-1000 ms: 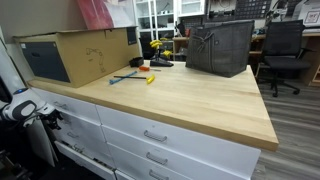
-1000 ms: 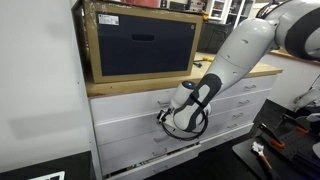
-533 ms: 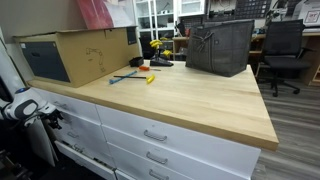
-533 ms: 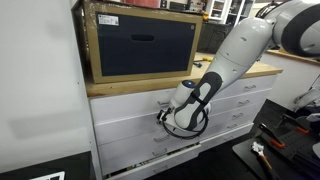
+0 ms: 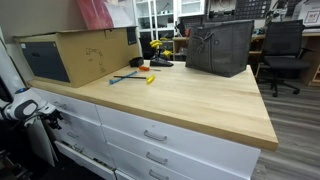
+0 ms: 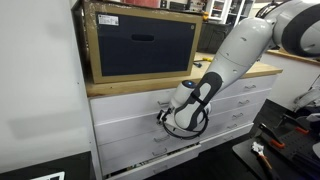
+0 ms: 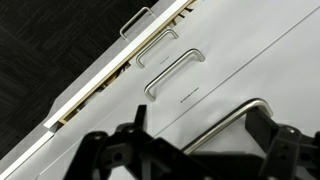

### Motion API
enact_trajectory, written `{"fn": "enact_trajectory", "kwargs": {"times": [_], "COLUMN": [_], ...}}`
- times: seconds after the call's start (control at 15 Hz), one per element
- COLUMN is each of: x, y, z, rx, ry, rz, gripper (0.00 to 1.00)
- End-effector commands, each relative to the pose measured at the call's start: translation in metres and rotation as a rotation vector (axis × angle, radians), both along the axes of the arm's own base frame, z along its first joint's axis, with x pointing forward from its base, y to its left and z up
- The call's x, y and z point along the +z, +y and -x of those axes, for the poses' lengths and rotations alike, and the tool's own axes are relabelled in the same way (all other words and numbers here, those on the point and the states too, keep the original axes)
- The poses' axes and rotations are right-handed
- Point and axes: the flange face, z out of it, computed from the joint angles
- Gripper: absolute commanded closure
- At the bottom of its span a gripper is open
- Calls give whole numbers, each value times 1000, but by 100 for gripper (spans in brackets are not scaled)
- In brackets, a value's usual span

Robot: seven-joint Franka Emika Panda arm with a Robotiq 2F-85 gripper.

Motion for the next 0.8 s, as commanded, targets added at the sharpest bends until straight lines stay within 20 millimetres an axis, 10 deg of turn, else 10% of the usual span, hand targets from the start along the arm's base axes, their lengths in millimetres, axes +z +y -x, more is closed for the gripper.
{"fn": "enact_trajectory", "kwargs": {"times": [0.0, 0.73], "x": [19, 16], "y": [49, 64], "z": [24, 46], "rx": [8, 33], "ry": [138, 129], "rz": [-47, -18], "gripper": [0, 0]}}
